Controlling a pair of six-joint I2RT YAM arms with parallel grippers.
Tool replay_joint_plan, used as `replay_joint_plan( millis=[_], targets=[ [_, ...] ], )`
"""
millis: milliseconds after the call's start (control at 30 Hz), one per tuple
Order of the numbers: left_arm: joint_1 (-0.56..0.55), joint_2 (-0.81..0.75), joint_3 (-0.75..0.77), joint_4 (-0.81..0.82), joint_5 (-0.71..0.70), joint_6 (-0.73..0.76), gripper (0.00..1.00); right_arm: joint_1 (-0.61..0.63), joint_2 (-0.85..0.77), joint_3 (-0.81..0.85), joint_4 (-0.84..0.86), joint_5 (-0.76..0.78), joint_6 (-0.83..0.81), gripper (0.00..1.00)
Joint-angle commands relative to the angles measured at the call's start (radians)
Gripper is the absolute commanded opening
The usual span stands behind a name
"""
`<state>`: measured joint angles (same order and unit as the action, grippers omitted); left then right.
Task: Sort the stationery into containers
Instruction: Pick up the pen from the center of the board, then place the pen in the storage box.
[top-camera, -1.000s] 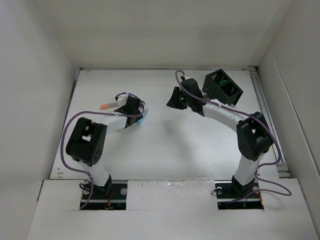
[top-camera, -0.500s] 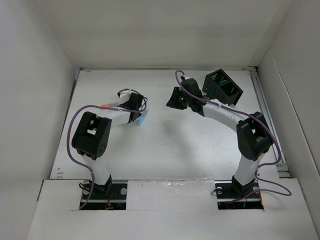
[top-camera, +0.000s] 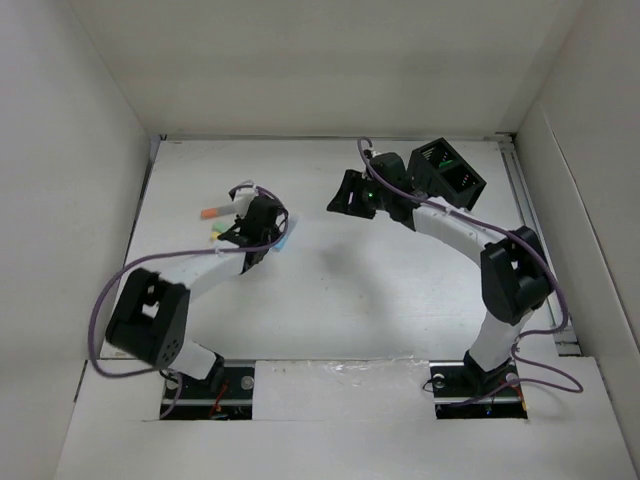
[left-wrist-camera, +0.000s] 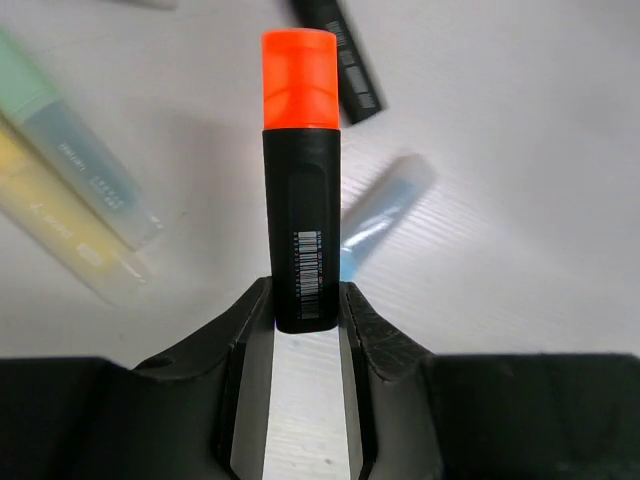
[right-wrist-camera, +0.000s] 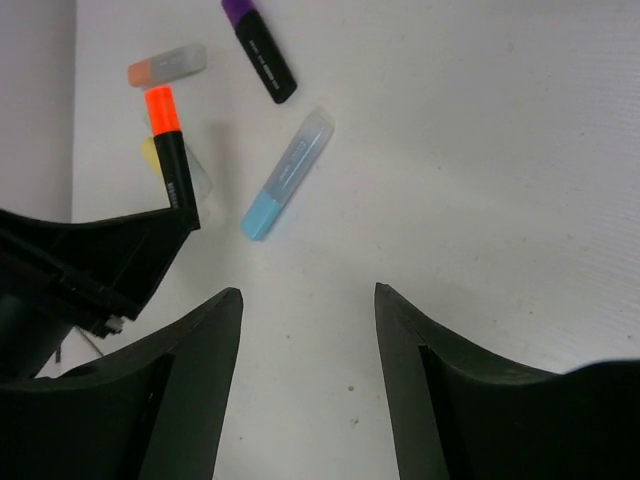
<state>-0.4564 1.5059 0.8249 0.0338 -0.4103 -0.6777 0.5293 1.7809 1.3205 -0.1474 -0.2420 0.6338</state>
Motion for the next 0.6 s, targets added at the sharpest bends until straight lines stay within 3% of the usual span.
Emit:
replay_joint_plan(
  millis=[0, 233, 567],
  targets=[
    [-0.002, -0.174, -0.075, 0.166, 0.143, 0.052, 0.0, -0.018, -0.086, -0.023, 0.045, -0.081, 0.007, 0.62],
    [-0.002, -0.306, -0.239, 0.455, 0.523, 0.161, 0.0, -0.028, -0.101, -0.035, 0.109, -0.219, 0.027, 0.66],
    [-0.002, -0.271, -0.289, 0.593, 0.748, 0.231, 0.0, 0.006, -0.032, 0.025, 0.137, -0.312, 0.018, 0.72]
  ],
)
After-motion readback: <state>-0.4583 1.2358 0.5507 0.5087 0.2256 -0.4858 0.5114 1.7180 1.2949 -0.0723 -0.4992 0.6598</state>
